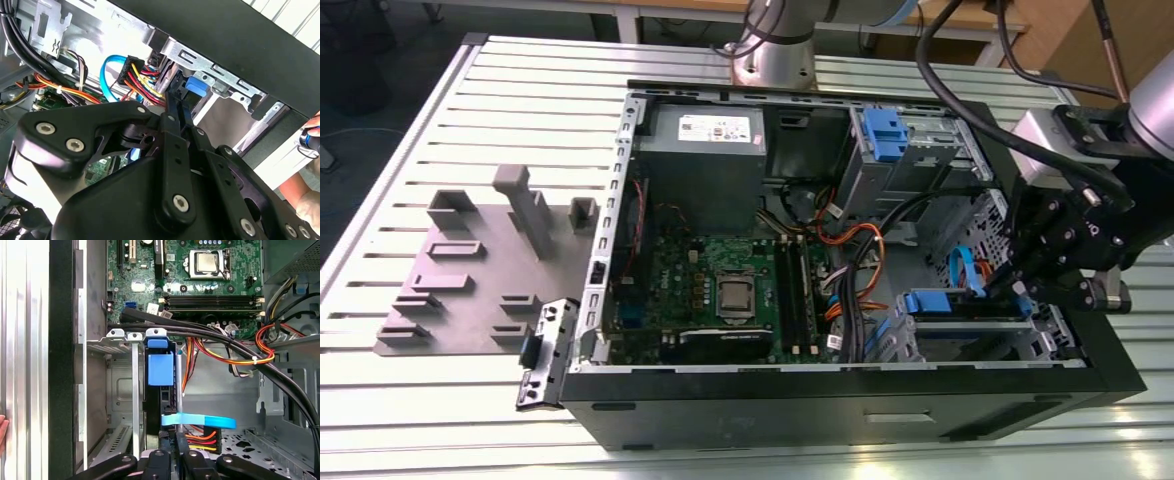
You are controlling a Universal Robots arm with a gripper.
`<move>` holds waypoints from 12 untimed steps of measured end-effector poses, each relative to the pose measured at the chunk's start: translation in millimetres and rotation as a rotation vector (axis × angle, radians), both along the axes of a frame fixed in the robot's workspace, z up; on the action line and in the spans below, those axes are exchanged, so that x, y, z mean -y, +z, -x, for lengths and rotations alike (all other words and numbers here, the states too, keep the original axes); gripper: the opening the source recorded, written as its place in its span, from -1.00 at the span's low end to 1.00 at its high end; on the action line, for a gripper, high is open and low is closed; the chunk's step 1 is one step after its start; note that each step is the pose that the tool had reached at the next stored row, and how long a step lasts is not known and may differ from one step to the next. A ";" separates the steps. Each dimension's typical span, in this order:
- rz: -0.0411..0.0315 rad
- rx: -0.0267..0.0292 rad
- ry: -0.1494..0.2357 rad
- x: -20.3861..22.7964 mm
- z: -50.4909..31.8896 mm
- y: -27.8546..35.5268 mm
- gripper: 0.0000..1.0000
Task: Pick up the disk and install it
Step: 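Insert the second disk wire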
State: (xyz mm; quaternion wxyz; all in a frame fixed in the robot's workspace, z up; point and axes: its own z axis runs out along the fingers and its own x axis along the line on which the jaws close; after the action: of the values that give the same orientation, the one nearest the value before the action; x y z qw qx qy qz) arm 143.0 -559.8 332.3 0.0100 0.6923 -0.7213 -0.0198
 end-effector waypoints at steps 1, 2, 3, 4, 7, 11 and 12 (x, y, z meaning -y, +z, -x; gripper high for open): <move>-0.0001 0.0000 0.000 0.0 0.0 -0.2 -0.67; -0.0004 0.0000 0.000 0.0 0.0 -0.5 -0.67; -0.0006 0.0000 0.000 0.0 0.0 -0.6 -0.67; -0.0009 -0.0001 0.000 0.0 0.0 -0.4 -0.67; -0.0021 -0.0001 0.000 0.0 0.0 1.1 -0.67; -0.0009 0.0000 0.000 0.3 0.0 2.6 -0.67; -0.0008 0.0000 0.000 0.4 0.0 2.7 -0.67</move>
State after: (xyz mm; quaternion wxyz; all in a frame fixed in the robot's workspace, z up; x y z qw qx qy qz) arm 143.0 -560.2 335.0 0.0098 0.6923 -0.7213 -0.0201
